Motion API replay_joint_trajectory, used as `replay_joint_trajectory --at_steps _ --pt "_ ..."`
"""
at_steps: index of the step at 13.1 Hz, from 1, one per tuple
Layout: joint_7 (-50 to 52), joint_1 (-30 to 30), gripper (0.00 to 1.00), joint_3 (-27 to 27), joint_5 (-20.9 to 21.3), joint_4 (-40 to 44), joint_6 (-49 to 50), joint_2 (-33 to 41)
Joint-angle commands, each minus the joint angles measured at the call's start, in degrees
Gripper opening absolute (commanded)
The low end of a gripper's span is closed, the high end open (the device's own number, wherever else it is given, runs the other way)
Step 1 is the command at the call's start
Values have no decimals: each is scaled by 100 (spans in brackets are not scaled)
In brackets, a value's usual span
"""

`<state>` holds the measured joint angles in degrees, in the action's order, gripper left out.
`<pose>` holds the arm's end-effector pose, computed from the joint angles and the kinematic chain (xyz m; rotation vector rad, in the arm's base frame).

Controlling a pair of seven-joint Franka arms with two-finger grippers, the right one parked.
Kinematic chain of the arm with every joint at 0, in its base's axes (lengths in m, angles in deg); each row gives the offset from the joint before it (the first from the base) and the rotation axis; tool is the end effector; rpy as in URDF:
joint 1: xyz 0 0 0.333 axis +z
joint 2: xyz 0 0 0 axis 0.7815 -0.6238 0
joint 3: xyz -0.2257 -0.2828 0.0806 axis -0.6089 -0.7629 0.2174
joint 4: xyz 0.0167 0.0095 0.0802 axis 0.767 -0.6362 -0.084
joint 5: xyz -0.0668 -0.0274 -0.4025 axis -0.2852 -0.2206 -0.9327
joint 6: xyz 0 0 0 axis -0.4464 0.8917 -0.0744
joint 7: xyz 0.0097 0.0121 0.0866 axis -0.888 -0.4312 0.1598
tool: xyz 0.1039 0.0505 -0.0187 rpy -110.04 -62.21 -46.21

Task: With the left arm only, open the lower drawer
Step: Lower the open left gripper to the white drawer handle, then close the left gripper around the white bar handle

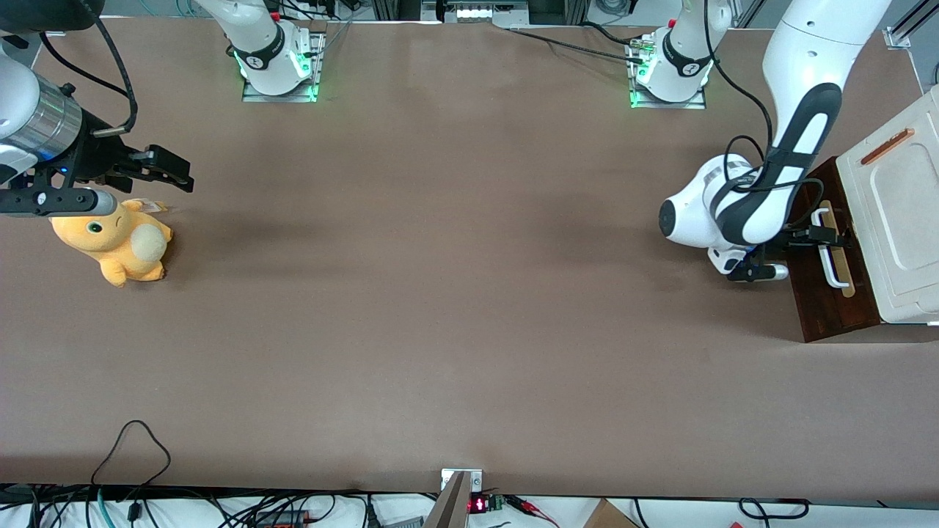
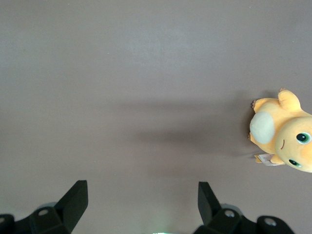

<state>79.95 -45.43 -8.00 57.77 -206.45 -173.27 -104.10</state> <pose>0.5495 0.0439 0.2201 -1.7913 0.2121 0.1196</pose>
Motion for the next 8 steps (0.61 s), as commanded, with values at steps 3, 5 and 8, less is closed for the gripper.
replay_joint_trajectory --at_steps 3,5,8 --pt "169 -17 92 29 253 -9 106 -15" --pt "755 -61 88 29 454 -219 344 -41" --pt "1251 -79 91 20 825 -396 477 -155"
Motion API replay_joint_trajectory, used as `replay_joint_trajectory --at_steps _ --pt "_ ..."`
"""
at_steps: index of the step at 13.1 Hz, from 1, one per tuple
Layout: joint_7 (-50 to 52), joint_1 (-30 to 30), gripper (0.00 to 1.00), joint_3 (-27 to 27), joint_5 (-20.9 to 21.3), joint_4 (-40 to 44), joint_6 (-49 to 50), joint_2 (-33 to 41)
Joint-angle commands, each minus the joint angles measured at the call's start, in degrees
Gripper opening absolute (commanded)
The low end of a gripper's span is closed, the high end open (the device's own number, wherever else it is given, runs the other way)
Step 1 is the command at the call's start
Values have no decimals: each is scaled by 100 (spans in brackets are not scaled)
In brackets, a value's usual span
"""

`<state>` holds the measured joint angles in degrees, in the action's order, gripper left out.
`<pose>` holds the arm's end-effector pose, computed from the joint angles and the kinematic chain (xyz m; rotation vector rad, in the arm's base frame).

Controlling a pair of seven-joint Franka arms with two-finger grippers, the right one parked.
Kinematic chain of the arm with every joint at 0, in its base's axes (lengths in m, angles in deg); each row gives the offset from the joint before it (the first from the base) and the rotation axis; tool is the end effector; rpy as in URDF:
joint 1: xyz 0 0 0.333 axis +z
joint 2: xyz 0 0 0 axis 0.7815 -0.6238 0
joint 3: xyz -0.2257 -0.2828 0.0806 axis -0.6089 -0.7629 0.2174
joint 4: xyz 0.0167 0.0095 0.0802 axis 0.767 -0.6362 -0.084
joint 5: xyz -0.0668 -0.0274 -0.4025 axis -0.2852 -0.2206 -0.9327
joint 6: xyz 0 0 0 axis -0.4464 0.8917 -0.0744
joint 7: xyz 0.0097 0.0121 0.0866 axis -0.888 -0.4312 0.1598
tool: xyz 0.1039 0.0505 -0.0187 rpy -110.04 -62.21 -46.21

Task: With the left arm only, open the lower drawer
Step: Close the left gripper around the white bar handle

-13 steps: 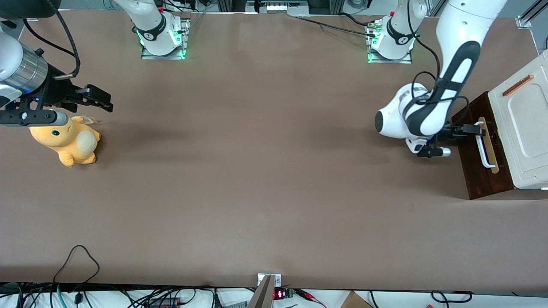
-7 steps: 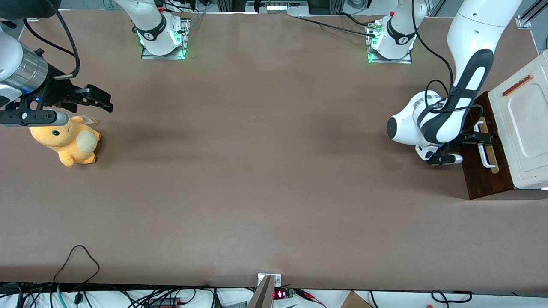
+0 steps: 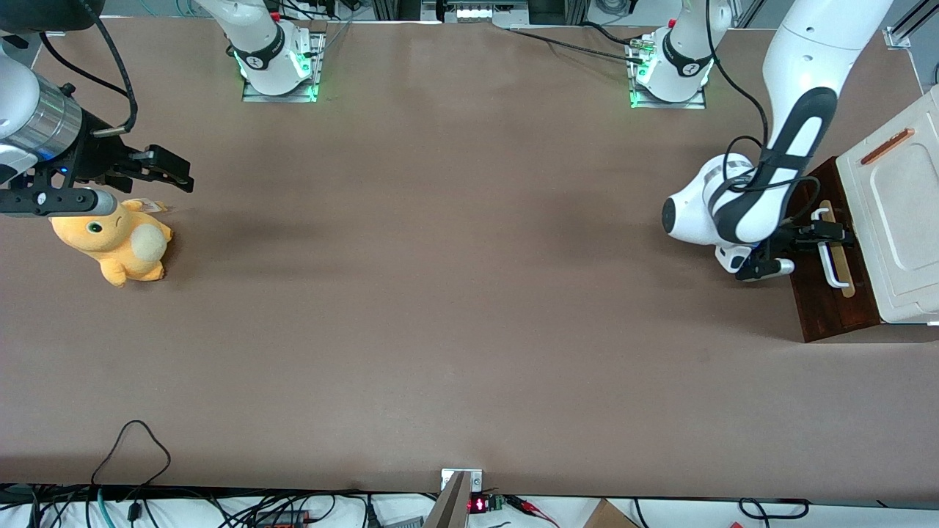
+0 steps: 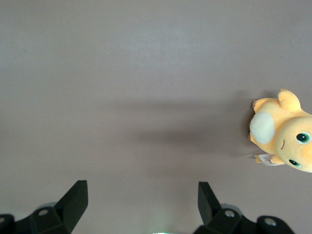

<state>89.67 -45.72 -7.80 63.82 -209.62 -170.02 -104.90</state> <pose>0.5333 0.0499 0.2065 -1.6944 0.1644 -0.0014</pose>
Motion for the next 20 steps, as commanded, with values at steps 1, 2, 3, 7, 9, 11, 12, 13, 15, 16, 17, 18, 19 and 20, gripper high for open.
replay_joint_trajectory --at_steps 1,2,3,7,9,11,12,13,15,16,17,18,19,20 --pt "278 -50 91 0 219 -70 151 -85" --pt "304 -50 90 8 219 -79 151 -93" --pt "313 -50 85 0 219 -79 151 -93" --pt "313 -41 58 8 228 -79 151 -93" --pt "322 -41 47 8 228 -79 134 -93" --pt "331 -41 40 8 228 -79 134 -93" --pt "331 -41 34 8 228 -79 134 -93" --pt "331 -41 28 8 228 -79 134 -93" --pt "340 -41 19 0 228 -79 134 -93" --pt "348 -41 14 0 228 -79 134 -93" --pt "349 -41 12 0 228 -79 134 -85" --pt "349 -41 8 0 228 -79 134 -85" --pt "357 -41 5 0 228 -70 134 -76" --pt "357 -50 1 0 228 -70 125 -76"
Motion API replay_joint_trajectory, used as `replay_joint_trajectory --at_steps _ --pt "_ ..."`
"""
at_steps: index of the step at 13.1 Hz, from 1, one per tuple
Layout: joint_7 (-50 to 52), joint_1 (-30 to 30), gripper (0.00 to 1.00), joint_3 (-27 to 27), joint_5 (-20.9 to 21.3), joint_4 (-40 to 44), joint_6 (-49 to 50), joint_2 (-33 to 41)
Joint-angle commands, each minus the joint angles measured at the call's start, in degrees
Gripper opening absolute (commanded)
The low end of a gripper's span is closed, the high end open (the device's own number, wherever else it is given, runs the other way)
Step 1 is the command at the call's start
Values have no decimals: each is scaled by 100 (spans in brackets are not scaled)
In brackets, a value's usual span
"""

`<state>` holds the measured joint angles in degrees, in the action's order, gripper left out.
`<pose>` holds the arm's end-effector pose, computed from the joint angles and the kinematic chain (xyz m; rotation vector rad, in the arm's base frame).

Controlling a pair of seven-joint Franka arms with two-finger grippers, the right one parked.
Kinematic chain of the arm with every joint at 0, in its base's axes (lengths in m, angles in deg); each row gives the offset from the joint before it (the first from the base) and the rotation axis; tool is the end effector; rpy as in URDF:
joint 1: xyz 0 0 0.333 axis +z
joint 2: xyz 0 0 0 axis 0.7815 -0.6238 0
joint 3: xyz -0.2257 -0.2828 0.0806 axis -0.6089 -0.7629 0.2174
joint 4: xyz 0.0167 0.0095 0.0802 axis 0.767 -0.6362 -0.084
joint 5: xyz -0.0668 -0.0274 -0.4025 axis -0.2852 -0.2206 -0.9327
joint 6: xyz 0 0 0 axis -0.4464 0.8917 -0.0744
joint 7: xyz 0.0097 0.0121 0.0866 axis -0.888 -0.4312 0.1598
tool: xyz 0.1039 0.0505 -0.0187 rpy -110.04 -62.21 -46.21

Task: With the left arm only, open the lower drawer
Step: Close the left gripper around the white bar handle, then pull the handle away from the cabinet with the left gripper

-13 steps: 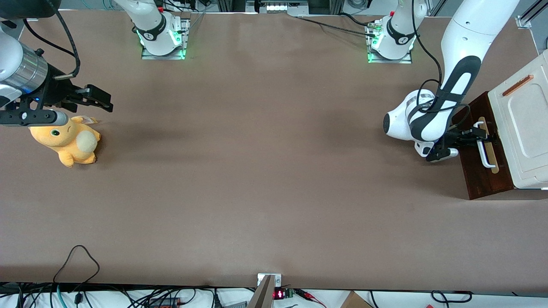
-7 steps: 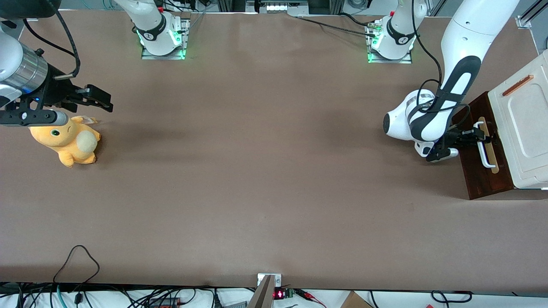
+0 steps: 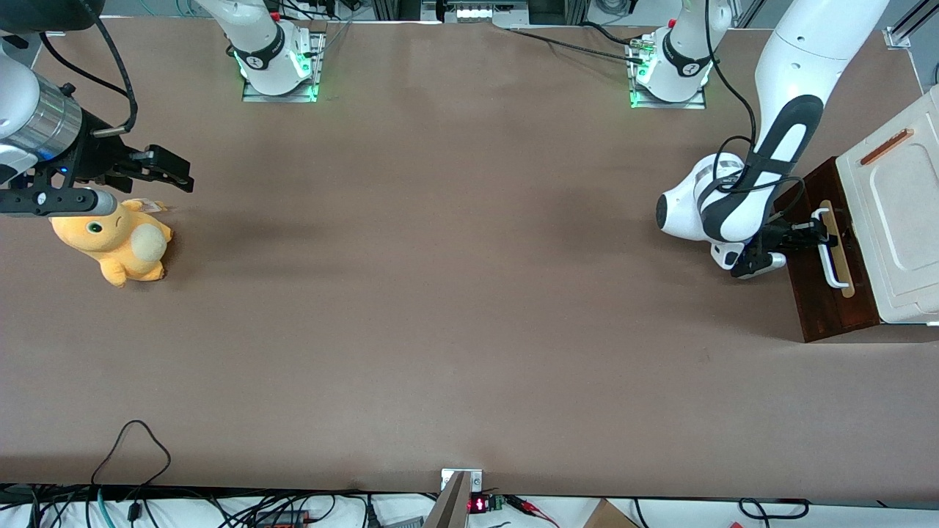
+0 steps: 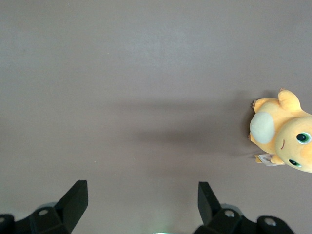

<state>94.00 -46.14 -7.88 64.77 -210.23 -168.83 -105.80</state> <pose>0.5283 0.0473 0.1980 -1.6755 0.1312 -0.0488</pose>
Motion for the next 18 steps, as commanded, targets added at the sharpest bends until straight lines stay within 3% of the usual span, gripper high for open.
replay_joint_trajectory --at_steps 1,8,11,16,17,18 --pt "-75 -8 0 -1 134 0 6 32" --pt "-128 -438 0 -457 29 61 6 94" --pt "-137 -614 0 -722 -340 123 6 94" --pt "-154 -790 4 -810 -472 193 -2 33" --pt "-163 -790 12 -801 -481 193 6 15" --pt "-181 -790 42 -801 -507 185 6 15"
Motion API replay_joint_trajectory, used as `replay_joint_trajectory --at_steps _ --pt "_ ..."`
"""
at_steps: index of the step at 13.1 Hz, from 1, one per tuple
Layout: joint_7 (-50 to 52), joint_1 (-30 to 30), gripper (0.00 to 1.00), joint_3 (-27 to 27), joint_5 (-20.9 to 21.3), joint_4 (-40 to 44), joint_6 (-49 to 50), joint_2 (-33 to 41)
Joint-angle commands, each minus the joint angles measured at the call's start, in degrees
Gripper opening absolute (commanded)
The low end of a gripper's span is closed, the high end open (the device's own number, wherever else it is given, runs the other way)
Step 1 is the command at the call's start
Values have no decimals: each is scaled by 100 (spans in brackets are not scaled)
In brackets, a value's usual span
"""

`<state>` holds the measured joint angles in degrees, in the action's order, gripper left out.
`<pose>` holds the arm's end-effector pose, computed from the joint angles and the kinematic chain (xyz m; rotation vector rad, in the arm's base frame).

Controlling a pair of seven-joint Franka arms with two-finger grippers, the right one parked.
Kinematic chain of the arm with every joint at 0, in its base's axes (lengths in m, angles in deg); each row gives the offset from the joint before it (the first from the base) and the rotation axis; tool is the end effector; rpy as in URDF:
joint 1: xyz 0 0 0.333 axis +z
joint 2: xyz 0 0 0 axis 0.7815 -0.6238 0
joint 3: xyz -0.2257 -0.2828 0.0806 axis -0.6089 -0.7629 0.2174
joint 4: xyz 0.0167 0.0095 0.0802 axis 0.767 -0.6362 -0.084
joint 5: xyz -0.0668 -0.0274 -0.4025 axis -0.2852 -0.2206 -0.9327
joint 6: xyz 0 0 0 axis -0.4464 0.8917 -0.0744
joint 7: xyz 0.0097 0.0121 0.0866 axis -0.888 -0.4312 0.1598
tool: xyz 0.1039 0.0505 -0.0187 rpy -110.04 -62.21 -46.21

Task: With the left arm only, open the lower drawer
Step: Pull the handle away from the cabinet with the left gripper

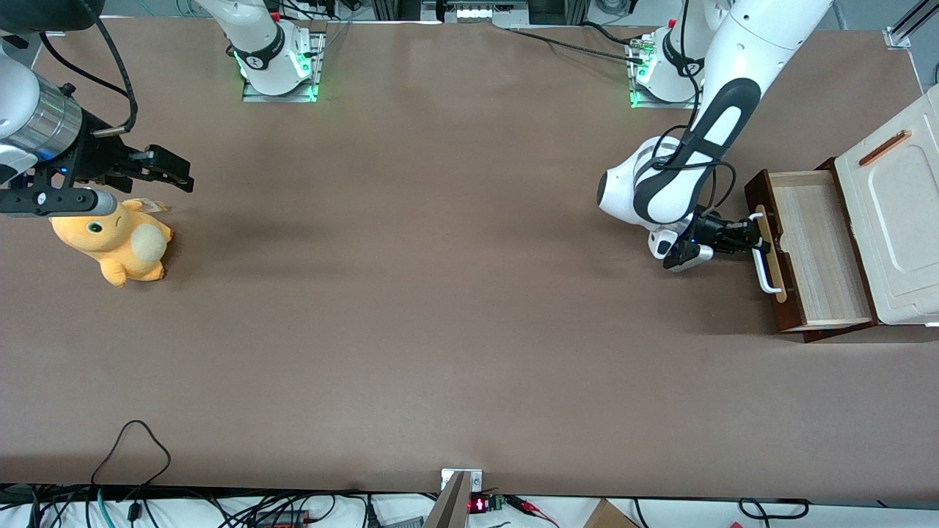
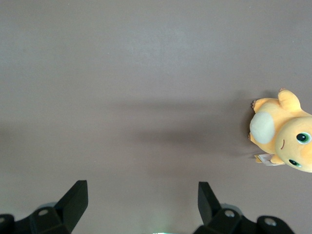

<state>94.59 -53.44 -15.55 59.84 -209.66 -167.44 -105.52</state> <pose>0.5184 -0.0869 0.2036 -1.7401 0.2540 -0.1814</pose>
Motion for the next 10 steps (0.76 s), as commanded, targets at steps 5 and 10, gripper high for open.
replay_joint_trajectory --at_steps 5,10 --pt "-442 -7 100 -34 -477 450 -228 152" --pt "-1967 11 100 10 -2841 1794 -739 600"
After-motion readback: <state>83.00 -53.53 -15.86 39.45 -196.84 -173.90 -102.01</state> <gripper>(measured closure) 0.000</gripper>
